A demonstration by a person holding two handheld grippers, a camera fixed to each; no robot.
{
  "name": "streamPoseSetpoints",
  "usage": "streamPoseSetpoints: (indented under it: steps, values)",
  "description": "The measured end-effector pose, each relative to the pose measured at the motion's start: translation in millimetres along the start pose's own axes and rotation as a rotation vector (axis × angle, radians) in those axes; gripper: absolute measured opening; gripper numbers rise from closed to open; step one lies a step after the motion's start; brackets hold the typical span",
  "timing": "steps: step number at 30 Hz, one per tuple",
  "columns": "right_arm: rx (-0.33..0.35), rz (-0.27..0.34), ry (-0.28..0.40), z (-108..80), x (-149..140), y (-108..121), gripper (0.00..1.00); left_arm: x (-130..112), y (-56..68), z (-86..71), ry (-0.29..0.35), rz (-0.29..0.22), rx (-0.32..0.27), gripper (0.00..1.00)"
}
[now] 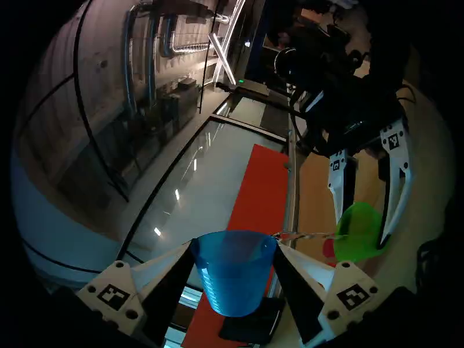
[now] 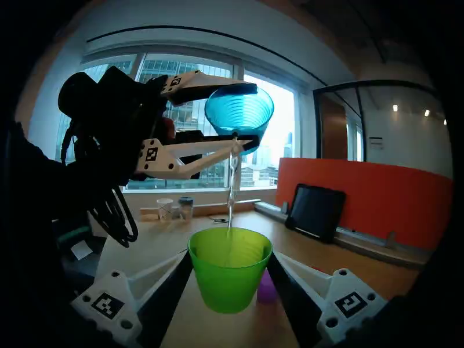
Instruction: Pour water
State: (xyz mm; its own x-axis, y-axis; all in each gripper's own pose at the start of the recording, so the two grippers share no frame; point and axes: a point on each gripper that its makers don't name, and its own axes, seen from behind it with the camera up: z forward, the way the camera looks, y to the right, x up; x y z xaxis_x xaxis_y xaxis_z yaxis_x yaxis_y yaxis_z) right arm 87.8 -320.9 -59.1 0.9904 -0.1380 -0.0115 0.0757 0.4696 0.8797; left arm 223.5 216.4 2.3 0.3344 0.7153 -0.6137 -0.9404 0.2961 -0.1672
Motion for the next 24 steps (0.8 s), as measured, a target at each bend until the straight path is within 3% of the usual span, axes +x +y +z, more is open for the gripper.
streamPoseSetpoints:
  steps: [24]
  values:
    - [-0.009,-0.003,0.015,-6.0,2,4,0.9,14,-10.6,0.6,0.007,0.103,0.008,0.88]
